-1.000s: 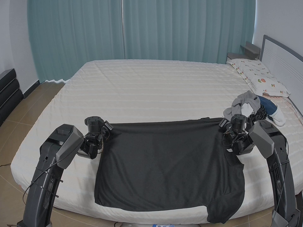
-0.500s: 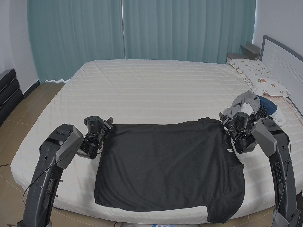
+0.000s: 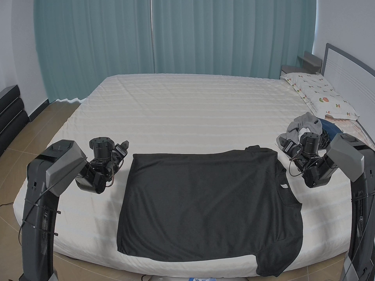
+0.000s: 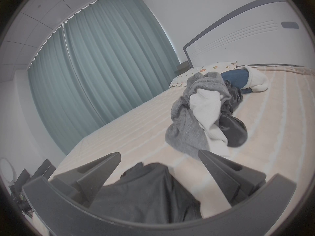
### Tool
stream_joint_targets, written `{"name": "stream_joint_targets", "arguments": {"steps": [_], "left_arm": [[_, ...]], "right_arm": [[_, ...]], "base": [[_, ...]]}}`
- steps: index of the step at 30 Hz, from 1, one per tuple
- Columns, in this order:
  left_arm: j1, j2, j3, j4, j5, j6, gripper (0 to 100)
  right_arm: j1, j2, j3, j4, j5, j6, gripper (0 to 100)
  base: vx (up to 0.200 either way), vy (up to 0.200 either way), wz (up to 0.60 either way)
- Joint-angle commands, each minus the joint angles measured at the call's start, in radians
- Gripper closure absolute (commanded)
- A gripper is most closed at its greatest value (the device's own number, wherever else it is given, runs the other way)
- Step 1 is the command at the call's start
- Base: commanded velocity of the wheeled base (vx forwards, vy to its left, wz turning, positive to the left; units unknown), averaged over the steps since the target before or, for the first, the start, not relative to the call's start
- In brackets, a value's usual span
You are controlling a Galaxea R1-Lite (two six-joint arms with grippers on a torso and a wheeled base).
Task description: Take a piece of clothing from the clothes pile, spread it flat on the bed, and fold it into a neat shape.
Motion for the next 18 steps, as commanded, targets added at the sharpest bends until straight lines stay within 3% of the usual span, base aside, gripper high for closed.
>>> {"name": "stream_joint_targets", "arguments": {"steps": [1, 5, 11, 18], "left_arm": [[0.005, -0.246, 0.241, -0.002, -0.112, -0.016, 0], [0.000, -0.378, 0.452, 0.001, -0.144, -0.015, 0], [-0.017, -0.567, 0.837, -0.025, -0.371, -0.025, 0], [-0.049, -0.619, 1.058, -0.033, -0.423, -0.082, 0]], "right_arm": [[0.006, -0.302, 0.342, -0.005, 0.083, -0.003, 0], [0.003, -0.451, 0.606, -0.020, 0.195, 0.006, 0], [0.038, -0.573, 0.862, -0.019, 0.207, 0.009, 0], [0.067, -0.606, 1.083, -0.020, 0.215, 0.039, 0]], "base": [[0.000, 0.000, 0.00], [0.000, 0.000, 0.00], [0.000, 0.000, 0.00], [0.000, 0.000, 0.00]]}}
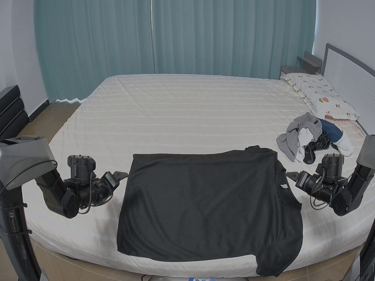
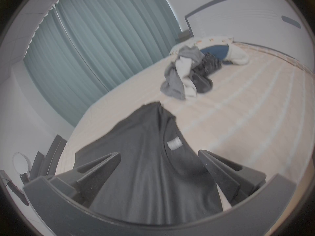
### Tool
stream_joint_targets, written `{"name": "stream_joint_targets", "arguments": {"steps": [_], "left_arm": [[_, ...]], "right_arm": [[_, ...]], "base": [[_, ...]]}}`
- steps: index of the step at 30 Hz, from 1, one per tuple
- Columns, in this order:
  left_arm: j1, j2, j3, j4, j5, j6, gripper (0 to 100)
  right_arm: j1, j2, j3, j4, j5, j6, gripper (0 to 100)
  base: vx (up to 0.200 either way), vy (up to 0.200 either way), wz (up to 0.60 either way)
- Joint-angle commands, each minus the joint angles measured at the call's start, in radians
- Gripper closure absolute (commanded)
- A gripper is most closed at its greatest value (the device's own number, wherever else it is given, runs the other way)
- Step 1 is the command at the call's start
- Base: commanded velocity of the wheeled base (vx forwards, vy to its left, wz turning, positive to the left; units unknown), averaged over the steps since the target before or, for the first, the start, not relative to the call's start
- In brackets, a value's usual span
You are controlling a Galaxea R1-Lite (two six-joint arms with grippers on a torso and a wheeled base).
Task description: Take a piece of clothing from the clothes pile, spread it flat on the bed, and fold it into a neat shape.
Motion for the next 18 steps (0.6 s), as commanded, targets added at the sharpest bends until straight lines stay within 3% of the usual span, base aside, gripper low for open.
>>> {"name": "stream_joint_targets", "arguments": {"steps": [1, 8, 13, 18], "left_arm": [[-0.036, -0.205, 0.353, -0.021, -0.146, -0.045, 0], [-0.038, -0.142, 0.394, -0.104, -0.225, -0.035, 0], [-0.047, -0.077, 0.425, -0.214, -0.235, -0.036, 0], [-0.047, -0.073, 0.440, -0.237, -0.235, -0.035, 0]], "right_arm": [[0.047, -0.166, 0.322, -0.005, 0.047, 0.049, 0], [0.069, -0.193, 0.410, -0.021, 0.061, 0.073, 0], [0.006, -0.172, 0.437, -0.061, 0.117, 0.060, 0], [0.010, -0.091, 0.444, -0.064, 0.113, 0.023, 0]], "base": [[0.000, 0.000, 0.00], [0.000, 0.000, 0.00], [0.000, 0.000, 0.00], [-0.200, 0.000, 0.00]]}}
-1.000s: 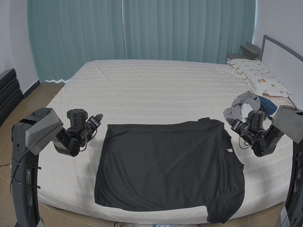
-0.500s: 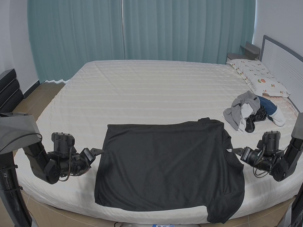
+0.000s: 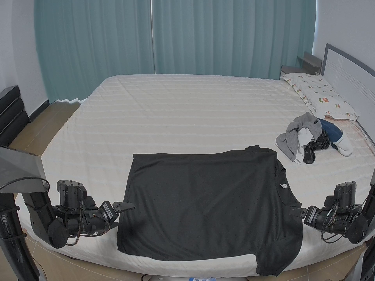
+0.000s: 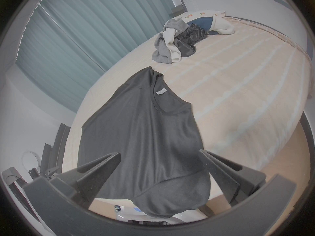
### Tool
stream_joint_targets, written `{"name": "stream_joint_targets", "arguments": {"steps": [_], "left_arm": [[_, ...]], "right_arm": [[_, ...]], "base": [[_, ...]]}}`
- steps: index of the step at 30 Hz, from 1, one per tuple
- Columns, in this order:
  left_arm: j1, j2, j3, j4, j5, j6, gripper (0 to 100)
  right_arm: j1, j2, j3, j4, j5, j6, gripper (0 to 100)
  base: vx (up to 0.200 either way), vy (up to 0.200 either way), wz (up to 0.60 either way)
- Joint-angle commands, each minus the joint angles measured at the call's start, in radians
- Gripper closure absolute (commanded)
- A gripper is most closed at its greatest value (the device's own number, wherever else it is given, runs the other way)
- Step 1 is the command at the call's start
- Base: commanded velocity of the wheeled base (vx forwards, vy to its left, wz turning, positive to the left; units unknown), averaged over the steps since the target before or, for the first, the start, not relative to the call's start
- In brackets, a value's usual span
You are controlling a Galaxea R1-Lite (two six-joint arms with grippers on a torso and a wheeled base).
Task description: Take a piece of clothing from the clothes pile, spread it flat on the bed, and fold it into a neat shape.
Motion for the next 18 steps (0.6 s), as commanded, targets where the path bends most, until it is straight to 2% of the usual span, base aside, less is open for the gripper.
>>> {"name": "stream_joint_targets", "arguments": {"steps": [1, 7, 15, 18], "left_arm": [[-0.003, 0.028, 0.018, -0.008, -0.002, 0.000, 0], [-0.003, 0.028, 0.018, -0.008, -0.003, 0.000, 0], [-0.004, 0.037, 0.013, -0.010, 0.003, 0.001, 0], [-0.004, 0.045, 0.006, -0.010, 0.012, 0.001, 0]], "right_arm": [[-0.008, 0.083, 0.012, -0.006, -0.003, -0.037, 0], [-0.014, 0.162, 0.012, -0.046, -0.017, -0.057, 0], [-0.005, 0.265, 0.066, -0.263, -0.017, -0.055, 0], [-0.013, 0.294, 0.066, -0.293, -0.019, -0.057, 0]], "base": [[-0.200, 0.000, 0.00], [-0.200, 0.000, 0.00], [0.000, 0.000, 0.00], [0.000, 0.000, 0.00]]}}
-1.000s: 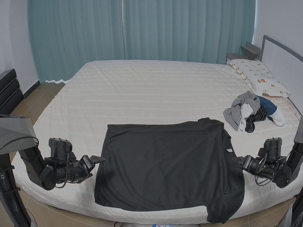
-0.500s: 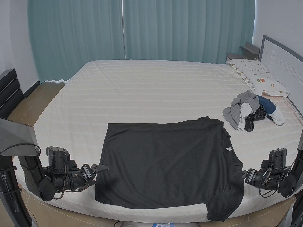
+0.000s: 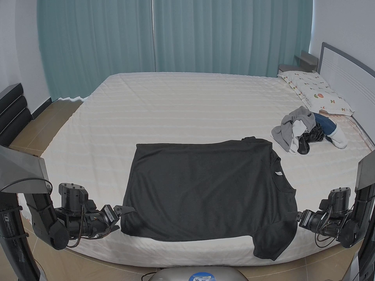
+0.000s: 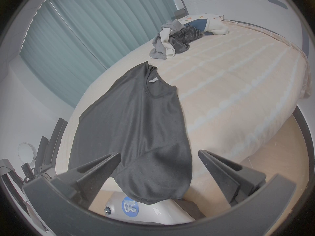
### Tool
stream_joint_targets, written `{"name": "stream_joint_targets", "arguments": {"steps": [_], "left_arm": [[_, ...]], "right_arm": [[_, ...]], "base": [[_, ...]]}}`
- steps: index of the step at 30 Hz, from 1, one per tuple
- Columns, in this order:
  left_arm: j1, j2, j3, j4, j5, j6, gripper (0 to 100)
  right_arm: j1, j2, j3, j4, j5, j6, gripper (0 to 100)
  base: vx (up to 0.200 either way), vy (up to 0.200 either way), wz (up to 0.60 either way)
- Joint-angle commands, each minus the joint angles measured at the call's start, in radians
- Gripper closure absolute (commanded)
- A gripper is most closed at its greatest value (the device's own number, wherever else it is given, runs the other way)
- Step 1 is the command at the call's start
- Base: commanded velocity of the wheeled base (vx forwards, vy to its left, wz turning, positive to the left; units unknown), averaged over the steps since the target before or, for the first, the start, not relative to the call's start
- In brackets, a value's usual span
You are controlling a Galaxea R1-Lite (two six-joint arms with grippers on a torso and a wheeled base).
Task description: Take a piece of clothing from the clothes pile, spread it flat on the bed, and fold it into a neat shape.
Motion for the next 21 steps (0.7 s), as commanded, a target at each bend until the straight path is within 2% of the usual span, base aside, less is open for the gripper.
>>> {"name": "stream_joint_targets", "arguments": {"steps": [1, 2, 7, 8, 13, 19, 21], "left_arm": [[-0.002, 0.022, -0.012, -0.001, 0.018, 0.001, 0], [-0.002, 0.023, -0.012, -0.001, 0.020, 0.001, 0], [-0.041, 0.060, -0.038, -0.002, 0.130, 0.006, 0], [-0.041, 0.060, -0.038, -0.002, 0.130, 0.006, 0], [-0.096, 0.100, -0.041, -0.002, 0.205, 0.063, 0], [-0.107, 0.117, -0.046, -0.002, 0.225, 0.072, 0], [-0.102, 0.117, -0.046, -0.002, 0.253, 0.080, 0]], "right_arm": [[-0.005, 0.089, 0.024, -0.032, -0.001, -0.001, 0], [-0.005, 0.090, 0.024, -0.032, -0.001, -0.001, 0], [-0.005, 0.090, 0.024, -0.044, -0.002, 0.001, 0], [-0.005, 0.090, 0.024, -0.044, -0.002, 0.001, 0], [-0.005, 0.090, 0.024, -0.045, -0.002, 0.001, 0], [-0.005, 0.089, 0.024, -0.045, -0.002, 0.001, 0], [-0.005, 0.089, 0.024, -0.045, -0.002, 0.001, 0]], "base": [[0.000, 0.000, 0.00], [0.000, 0.000, 0.00], [0.000, 0.000, 0.00], [0.000, 0.000, 0.00], [0.000, 0.000, 0.00], [0.000, 0.000, 0.00], [0.000, 0.000, 0.00]]}}
